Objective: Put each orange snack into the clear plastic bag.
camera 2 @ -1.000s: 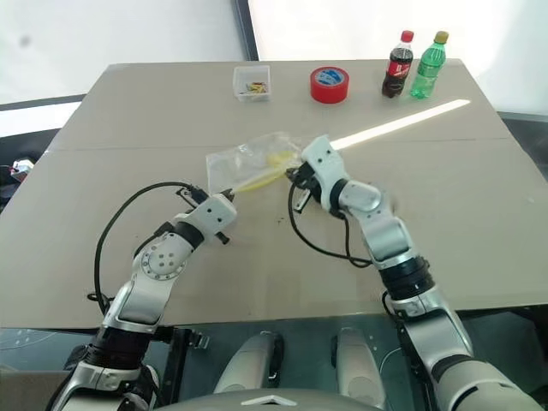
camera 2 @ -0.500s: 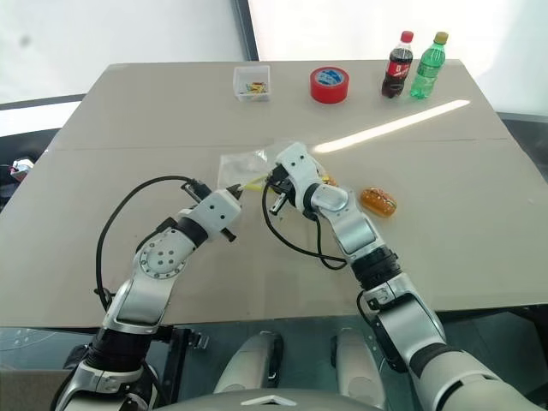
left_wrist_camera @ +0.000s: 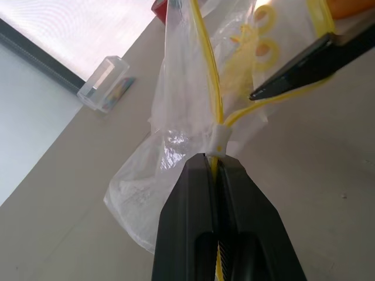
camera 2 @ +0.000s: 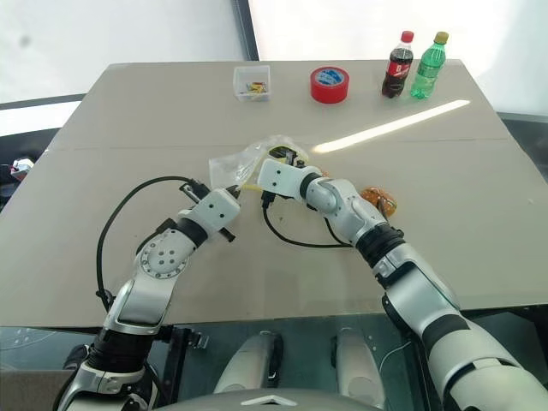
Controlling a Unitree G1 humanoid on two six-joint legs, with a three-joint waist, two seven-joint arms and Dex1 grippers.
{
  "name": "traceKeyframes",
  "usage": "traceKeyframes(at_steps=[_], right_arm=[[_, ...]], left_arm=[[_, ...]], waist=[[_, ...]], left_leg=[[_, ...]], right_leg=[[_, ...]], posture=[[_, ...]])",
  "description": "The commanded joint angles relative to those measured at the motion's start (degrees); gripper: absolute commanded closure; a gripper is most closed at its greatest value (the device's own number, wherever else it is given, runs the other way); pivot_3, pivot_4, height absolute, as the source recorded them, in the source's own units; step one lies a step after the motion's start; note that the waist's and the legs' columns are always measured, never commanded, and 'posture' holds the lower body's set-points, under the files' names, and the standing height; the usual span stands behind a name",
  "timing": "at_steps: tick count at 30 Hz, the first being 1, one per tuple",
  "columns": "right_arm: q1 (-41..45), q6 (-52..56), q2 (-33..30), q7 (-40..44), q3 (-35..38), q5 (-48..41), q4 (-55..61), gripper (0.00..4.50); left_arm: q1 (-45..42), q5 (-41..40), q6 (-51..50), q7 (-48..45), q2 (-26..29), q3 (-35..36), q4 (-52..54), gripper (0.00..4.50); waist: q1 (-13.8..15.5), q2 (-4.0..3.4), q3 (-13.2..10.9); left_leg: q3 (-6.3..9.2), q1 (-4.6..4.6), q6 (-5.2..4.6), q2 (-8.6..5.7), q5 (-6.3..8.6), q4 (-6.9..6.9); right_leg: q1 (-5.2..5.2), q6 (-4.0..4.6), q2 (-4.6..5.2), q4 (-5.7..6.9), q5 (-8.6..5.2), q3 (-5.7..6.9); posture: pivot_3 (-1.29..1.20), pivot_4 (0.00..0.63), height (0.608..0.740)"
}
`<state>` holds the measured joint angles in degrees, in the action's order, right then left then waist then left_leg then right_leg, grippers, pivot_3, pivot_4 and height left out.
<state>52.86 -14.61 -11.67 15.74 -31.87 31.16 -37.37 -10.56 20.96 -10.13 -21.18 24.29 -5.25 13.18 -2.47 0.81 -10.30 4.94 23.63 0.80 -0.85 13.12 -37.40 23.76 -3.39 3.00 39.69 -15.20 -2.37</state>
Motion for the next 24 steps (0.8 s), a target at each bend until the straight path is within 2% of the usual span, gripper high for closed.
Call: traceKeyframes(at_steps=[1, 6, 9, 12, 16, 19, 24], right_arm=[[0.42, -2.86, -0.77, -1.12, 0.18, 1.48, 0.75, 0.08], [-1.62, -4.04, -2.4, 0.22, 1.18, 1.47, 3.77, 0.08], [-6.65, -2.44, -4.87, 5.52, 4.56, -4.02, 11.94, 0.08], [-18.5, 11.24, -7.61, 15.01, 14.18, -19.44, 29.34, 0.08], [-23.95, 34.14, -7.39, 18.25, 24.38, -31.61, 40.07, 0.08], [-25.43, 43.14, -8.35, 20.19, 26.69, -35.7, 42.83, 0.08], [-24.21, 48.73, -5.7, 18.56, 27.06, -38.38, 41.16, 0.08]], left_arm=[[-0.81, 1.16, -1.2, 1.53, -0.7, -0.29, 2.92, 4.5], [-1.17, 1.5, -2.28, 1.79, -1.13, -0.57, 2.99, 4.5], [-1.24, 1.83, -2.74, 2.1, -1.18, -0.67, 2.85, 4.5], [-1.3, 1.84, -3.2, 2.98, -0.96, 0.27, 2.42, 4.5], [-0.96, 1.4, -3.74, 3.85, -0.96, 1.16, 2.14, 4.5], [0.03, 1.1, -3.95, 4.11, -0.64, 2.23, 2.69, 4.5], [-0.11, 0.84, -3.5, 3.99, -0.04, 2.38, 2.2, 4.5]], waist=[[-0.01, 0.0, 0.0], [0.0, 0.0, 0.0], [0.24, 0.0, 0.0], [0.65, 0.04, 0.03], [0.47, 0.03, 0.02], [0.09, 0.03, 0.02], [0.08, 0.03, 0.02]], left_leg=[[0.0, -0.01, 0.0, 0.0, 0.0, 0.0], [0.0, -0.01, 0.0, 0.0, 0.0, 0.0], [0.02, 0.0, 0.0, 0.0, 0.0, 0.0], [0.05, 0.05, 0.0, 0.0, 0.0, -0.01], [0.17, 0.05, -0.01, 0.03, 0.0, -0.04], [0.15, -0.11, -0.06, 0.04, -0.02, -0.04], [0.03, -0.22, -0.06, 0.16, -0.03, 0.0]], right_leg=[[0.0, 0.0, 0.0, 0.01, 0.0, 0.0], [0.0, 0.0, -0.01, 0.02, 0.0, 0.01], [-0.01, 0.0, -0.01, 0.0, 0.0, 0.01], [-0.03, 0.0, 0.01, -0.04, 0.0, 0.03], [-0.21, 0.01, 0.03, -0.18, 0.0, 0.18], [-0.25, 0.04, 0.0, -0.14, 0.04, 0.03], [-0.25, 0.07, -0.19, 0.04, 0.03, 0.09]], posture=[[0.0, 0.15, 0.74], [0.0, 0.15, 0.74], [0.0, 0.15, 0.74], [0.0, 0.15, 0.74], [0.0, 0.15, 0.74], [0.0, 0.15, 0.74], [0.0, 0.15, 0.74]])
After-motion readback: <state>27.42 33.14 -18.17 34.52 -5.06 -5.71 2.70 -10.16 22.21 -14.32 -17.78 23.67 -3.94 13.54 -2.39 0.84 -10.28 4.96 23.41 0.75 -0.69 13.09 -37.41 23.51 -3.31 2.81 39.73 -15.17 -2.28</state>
